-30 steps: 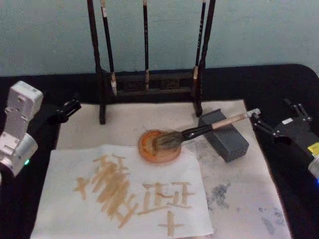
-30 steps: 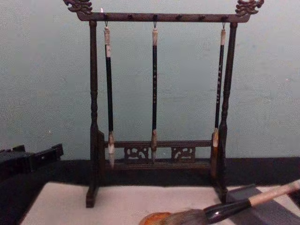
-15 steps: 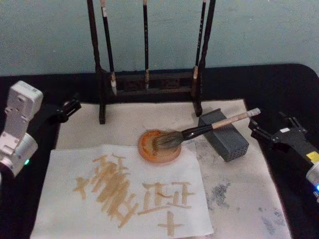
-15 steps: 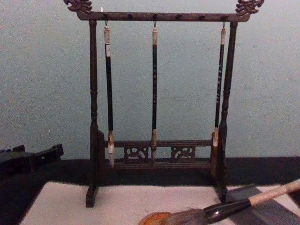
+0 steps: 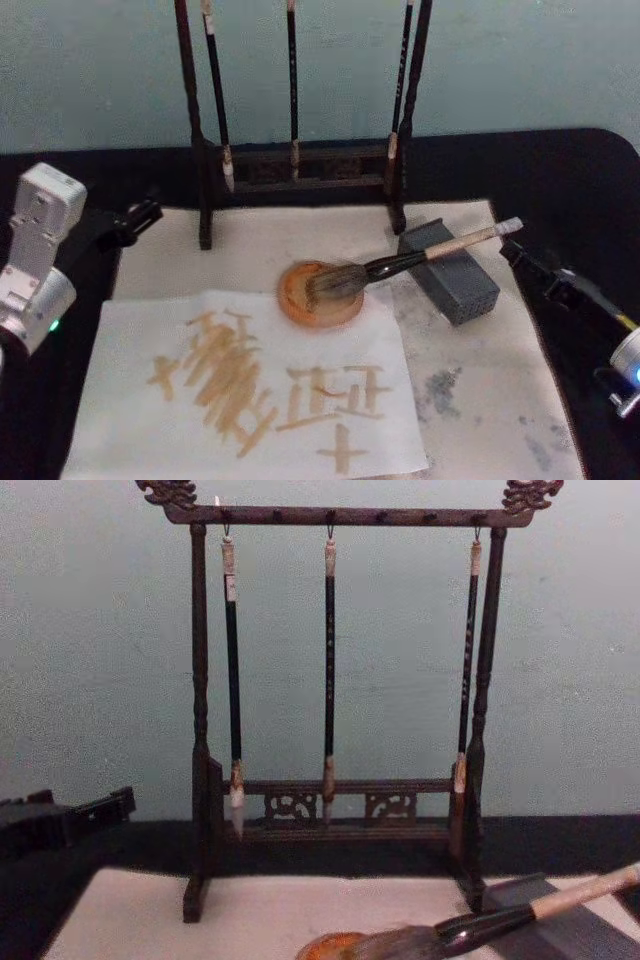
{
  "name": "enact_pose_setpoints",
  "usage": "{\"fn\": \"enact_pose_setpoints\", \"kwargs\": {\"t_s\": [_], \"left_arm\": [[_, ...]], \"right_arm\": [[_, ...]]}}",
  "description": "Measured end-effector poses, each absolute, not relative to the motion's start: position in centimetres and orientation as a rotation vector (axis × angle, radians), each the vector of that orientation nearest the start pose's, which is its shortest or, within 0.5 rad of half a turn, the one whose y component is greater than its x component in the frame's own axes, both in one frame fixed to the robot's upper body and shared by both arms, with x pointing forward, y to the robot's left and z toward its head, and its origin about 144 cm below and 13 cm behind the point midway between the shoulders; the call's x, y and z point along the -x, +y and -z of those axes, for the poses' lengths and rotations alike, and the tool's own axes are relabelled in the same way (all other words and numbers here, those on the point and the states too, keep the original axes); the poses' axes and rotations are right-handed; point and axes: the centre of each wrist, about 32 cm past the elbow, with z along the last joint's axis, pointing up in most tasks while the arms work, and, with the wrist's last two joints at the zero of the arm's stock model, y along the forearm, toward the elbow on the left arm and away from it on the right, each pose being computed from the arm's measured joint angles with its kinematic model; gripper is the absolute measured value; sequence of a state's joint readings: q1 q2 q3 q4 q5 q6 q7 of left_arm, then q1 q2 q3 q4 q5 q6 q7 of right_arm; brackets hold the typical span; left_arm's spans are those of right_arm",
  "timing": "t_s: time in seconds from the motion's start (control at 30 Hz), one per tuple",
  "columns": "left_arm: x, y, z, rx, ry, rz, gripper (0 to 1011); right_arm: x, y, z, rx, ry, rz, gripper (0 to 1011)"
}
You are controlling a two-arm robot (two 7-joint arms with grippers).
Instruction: Pick up the brush from the inkstone, write on the paper, then place the brush back to its original position.
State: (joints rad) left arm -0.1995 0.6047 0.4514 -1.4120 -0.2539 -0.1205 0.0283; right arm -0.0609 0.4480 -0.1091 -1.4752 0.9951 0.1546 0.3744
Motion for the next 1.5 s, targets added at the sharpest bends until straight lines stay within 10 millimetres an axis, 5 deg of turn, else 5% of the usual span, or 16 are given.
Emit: {"fn": "enact_pose_setpoints", "kwargs": {"t_s": [1.5], "left_arm": [[-48.9,31.0,-114.0,-0.304,-0.285,-1.248,1002]], "right_arm": [[-46.4,-31.9,-110.8,-0.446,0.952,1.054,1002]]}}
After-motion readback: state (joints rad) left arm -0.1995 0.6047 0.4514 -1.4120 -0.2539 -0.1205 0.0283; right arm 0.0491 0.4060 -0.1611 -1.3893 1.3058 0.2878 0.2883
